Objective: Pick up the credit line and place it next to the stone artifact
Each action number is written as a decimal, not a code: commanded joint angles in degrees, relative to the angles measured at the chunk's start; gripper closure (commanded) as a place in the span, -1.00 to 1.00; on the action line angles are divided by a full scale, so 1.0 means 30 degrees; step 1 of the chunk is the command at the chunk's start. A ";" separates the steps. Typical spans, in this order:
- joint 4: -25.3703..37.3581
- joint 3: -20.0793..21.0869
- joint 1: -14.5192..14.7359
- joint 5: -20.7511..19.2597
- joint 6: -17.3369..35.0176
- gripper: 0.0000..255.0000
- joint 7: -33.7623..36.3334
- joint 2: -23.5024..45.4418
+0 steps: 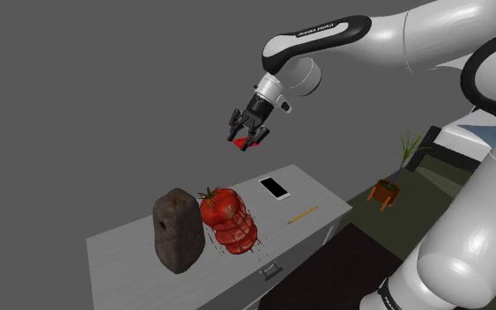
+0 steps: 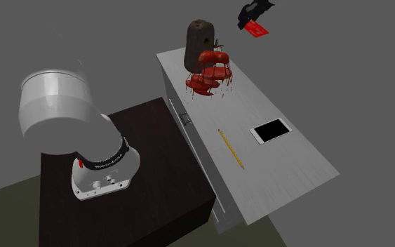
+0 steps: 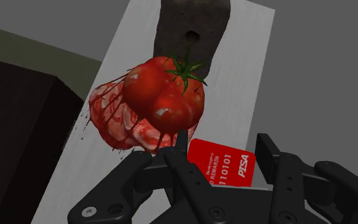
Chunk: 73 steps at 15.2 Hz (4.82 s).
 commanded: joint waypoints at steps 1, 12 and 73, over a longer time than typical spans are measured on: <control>0.1147 0.0382 0.0417 0.0006 0.0345 1.00 0.0744 0.1013; 0.1543 0.0763 0.0835 0.0453 0.2113 1.00 0.0284 0.3054; 0.1746 0.3024 0.0681 0.5000 1.0772 -1.00 -0.6914 1.3089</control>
